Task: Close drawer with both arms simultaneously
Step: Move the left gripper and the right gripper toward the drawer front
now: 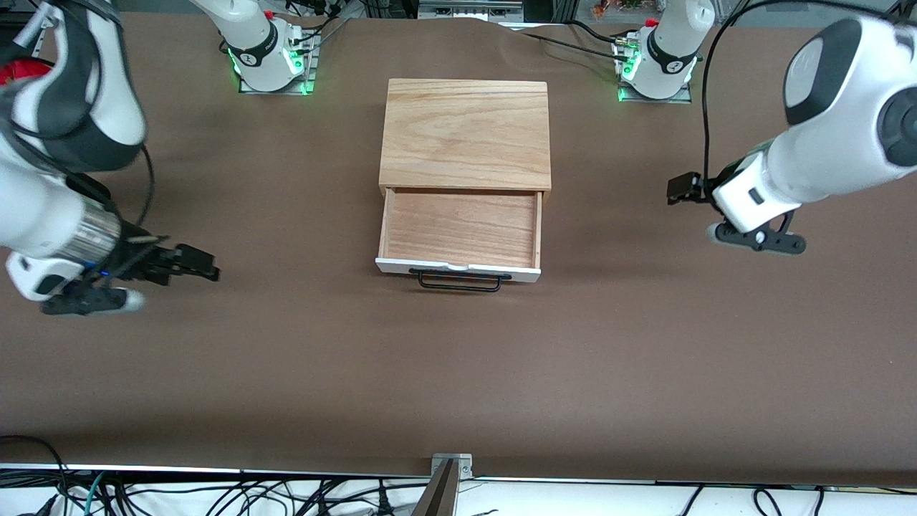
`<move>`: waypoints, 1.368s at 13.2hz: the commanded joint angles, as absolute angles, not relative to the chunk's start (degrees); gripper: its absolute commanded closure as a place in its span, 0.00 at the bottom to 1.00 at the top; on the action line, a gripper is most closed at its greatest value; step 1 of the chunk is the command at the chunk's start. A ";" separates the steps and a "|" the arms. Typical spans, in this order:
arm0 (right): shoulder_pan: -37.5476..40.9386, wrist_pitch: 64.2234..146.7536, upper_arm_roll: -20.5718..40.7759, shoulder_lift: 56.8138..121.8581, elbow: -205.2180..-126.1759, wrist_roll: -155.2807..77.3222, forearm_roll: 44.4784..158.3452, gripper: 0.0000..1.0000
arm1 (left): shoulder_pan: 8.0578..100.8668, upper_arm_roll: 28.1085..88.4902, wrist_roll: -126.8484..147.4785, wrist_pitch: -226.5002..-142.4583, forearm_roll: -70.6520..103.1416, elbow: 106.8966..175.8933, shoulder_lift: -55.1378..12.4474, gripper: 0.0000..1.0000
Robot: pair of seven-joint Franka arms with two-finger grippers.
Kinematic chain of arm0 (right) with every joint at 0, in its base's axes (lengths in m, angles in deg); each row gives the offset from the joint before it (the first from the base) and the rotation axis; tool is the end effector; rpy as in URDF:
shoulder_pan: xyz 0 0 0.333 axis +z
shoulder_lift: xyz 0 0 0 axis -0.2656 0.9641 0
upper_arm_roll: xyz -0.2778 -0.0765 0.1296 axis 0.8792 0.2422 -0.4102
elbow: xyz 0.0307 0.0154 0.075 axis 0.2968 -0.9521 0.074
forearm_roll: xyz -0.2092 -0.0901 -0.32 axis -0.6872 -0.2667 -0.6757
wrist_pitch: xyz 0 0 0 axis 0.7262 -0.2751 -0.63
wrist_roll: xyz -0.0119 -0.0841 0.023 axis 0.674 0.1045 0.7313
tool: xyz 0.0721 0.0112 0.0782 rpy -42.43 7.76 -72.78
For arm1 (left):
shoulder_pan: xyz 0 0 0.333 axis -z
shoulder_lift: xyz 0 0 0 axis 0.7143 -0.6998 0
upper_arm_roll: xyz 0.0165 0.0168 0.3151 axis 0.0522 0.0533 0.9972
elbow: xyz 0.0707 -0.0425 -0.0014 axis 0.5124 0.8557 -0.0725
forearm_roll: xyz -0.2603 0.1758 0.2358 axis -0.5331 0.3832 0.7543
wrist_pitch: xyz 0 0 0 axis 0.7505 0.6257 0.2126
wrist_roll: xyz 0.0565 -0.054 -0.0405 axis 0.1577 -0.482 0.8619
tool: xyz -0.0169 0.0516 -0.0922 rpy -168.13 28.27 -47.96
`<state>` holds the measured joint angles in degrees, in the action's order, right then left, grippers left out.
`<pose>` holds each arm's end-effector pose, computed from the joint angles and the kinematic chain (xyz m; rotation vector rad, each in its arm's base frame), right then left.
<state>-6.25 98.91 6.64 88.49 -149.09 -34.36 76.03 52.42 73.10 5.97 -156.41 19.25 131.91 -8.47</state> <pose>0.6782 0.1037 0.4746 -2.9547 -0.1138 -0.0857 0.5914 -0.1157 0.4943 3.0200 -0.1995 -0.3874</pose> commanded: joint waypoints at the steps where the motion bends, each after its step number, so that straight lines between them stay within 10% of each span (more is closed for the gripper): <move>1: -2.41 103.05 6.85 91.44 -147.45 -33.68 78.27 0.00 | 54.28 72.67 5.80 -155.38 16.90 128.87 -10.22 0.00; 18: 10.09 121.00 5.01 104.72 -147.45 -33.51 86.54 0.00 | 65.88 73.29 14.66 -192.72 -18.27 125.71 -32.19 0.00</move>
